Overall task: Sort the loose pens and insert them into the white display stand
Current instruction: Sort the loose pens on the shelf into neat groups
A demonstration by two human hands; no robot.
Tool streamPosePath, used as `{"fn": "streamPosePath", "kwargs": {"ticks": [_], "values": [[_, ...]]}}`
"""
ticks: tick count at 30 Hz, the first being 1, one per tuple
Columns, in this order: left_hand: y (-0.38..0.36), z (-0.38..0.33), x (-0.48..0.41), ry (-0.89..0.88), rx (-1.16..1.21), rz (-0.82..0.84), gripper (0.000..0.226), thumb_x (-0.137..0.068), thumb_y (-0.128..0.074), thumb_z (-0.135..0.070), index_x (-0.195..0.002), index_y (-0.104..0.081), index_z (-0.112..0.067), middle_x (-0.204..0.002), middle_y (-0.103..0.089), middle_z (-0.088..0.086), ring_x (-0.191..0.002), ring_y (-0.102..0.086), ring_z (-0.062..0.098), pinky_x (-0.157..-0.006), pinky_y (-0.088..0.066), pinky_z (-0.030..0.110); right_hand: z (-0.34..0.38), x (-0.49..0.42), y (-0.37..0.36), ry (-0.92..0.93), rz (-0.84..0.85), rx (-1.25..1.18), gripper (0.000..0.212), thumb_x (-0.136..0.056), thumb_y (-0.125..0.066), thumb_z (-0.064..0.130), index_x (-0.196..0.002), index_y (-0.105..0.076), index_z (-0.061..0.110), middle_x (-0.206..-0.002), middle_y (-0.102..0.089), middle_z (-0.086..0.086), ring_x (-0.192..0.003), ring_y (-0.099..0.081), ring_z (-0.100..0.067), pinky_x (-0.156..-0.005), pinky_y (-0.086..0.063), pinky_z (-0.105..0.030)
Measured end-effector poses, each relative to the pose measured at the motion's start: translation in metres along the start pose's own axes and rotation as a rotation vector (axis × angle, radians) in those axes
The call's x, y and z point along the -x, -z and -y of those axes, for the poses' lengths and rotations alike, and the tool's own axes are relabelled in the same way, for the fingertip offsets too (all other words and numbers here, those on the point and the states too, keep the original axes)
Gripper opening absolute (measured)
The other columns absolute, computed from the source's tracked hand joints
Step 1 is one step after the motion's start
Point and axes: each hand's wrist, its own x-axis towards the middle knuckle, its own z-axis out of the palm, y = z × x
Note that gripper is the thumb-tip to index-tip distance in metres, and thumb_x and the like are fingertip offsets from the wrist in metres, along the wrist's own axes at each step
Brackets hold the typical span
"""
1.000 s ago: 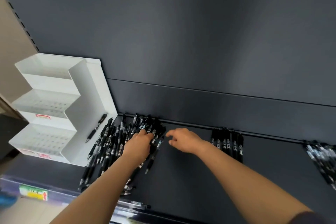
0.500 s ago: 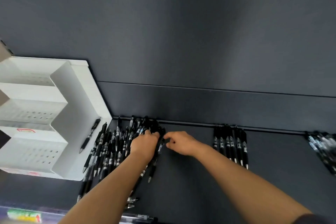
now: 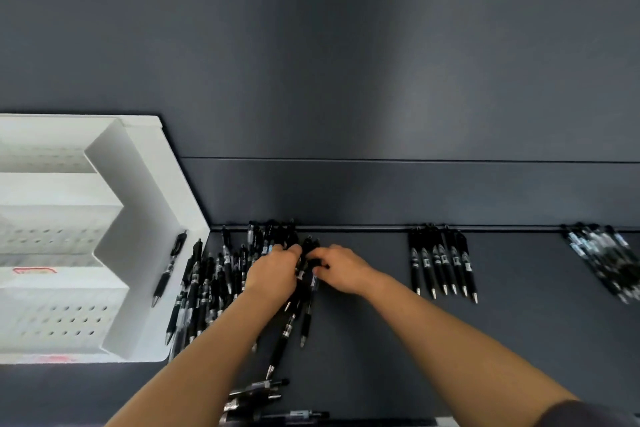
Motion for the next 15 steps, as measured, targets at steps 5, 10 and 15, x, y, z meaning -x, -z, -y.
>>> {"fn": "streamPosePath", "kwargs": {"ticks": [5, 10, 15], "values": [[0.006, 0.019, 0.003, -0.032, 0.148, -0.065, 0.022, -0.086, -0.038, 0.003, -0.099, -0.045, -0.014, -0.091, -0.041, 0.006, -0.067, -0.049, 0.029, -0.063, -0.04, 0.035, 0.014, -0.008, -0.005, -0.071, -0.024, 0.008, 0.036, -0.096, -0.046, 0.035, -0.132, -0.05, 0.036, -0.126, -0.048, -0.009, -0.118, -0.049, -0.029, -0.1, -0.043, -0.042], [0.004, 0.025, 0.006, -0.061, 0.155, -0.003, 0.027, -0.085, -0.038, 0.003, -0.102, -0.05, -0.015, -0.094, -0.039, 0.004, -0.073, -0.053, 0.029, -0.069, -0.044, 0.037, 0.019, -0.004, -0.002, -0.101, -0.059, -0.049, 0.037, -0.095, -0.05, 0.028, -0.132, -0.049, 0.027, -0.124, -0.054, -0.011, -0.116, -0.052, -0.028, -0.097, -0.045, -0.041], [-0.001, 0.013, 0.012, -0.059, 0.092, 0.001, 0.018, -0.091, -0.04, -0.012, -0.1, -0.052, -0.022, -0.104, -0.049, 0.004, -0.091, -0.059, 0.03, -0.069, -0.044, 0.035, 0.019, 0.016, 0.001, -0.255, -0.138, -0.023, 0.011, -0.087, -0.052, 0.025, -0.091, -0.06, 0.019, -0.095, -0.068, -0.005, -0.09, -0.065, -0.024, -0.072, -0.049, -0.03]]}}
